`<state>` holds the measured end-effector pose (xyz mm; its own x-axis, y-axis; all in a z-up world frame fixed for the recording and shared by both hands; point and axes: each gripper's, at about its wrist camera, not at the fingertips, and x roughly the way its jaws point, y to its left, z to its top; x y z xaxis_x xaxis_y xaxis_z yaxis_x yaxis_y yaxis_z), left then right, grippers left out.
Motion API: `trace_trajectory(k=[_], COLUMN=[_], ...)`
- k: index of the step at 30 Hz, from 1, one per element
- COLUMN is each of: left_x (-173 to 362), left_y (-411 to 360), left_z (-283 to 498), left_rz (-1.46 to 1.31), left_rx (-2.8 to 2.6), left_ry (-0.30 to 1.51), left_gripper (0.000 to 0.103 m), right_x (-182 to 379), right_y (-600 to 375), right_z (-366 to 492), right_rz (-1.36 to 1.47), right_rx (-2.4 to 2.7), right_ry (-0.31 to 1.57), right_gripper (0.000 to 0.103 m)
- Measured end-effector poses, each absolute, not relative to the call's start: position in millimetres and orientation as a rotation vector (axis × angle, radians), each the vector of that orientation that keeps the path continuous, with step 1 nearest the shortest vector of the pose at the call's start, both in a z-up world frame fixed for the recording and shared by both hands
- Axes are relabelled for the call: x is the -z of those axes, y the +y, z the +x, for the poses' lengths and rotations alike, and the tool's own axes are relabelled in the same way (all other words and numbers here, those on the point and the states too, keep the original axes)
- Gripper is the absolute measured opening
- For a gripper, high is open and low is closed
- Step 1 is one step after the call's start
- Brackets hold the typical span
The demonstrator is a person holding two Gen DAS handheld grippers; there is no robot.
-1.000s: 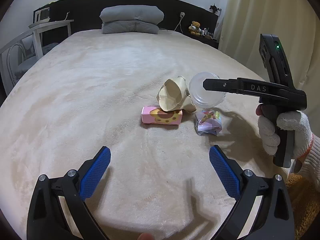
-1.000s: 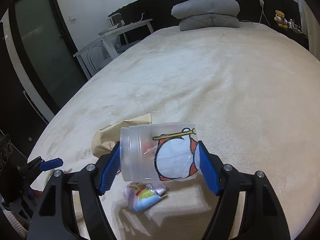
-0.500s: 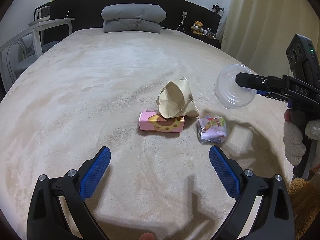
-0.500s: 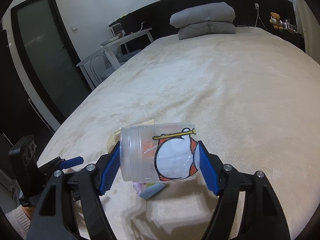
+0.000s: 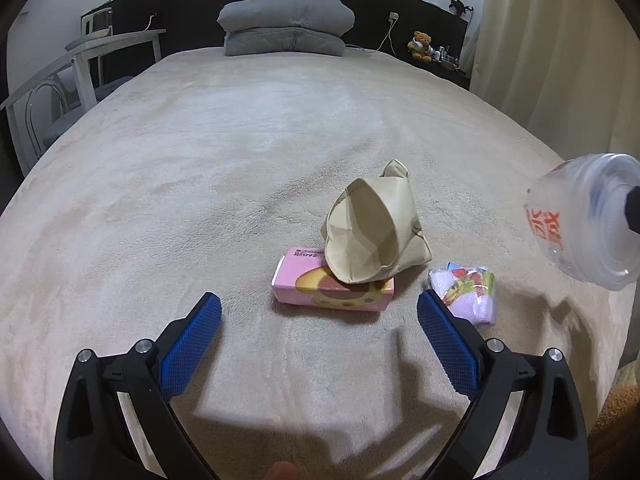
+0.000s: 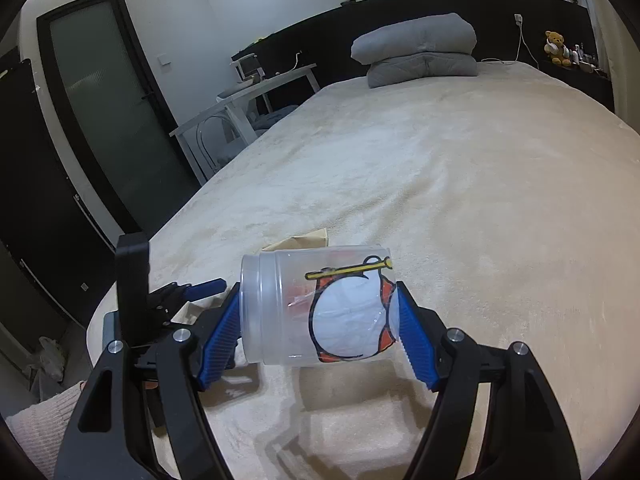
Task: Collect trash
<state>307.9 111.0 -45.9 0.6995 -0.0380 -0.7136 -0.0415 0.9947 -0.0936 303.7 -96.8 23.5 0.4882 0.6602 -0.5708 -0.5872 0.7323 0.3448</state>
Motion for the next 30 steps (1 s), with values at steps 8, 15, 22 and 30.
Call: trace_trajectory(k=[8, 15, 22, 30], left_x=[54, 51, 46, 31], left_y=[108, 105, 101, 97], left_z=[326, 322, 308, 275], left_rz=[-0.075, -0.055, -0.046, -0.075], left_rx=[-0.021, -0.010, 0.002, 0.021], left_ry=[0.810, 0.782, 0.784, 0.785], left_gripper=[0.064, 0.059, 0.059, 0.059], right_x=[-36, -43, -41, -39], right_y=[-110, -122, -120, -125], right_z=[288, 278, 275, 265], right_rz=[0.127, 0.135, 0.115, 0.127], right_rx=[-0.780, -0.778, -0.760, -0.732], right_ry=[0.718, 0.702, 0.719, 0.740], right_gripper=[0.072, 0.072, 0.072, 0.072])
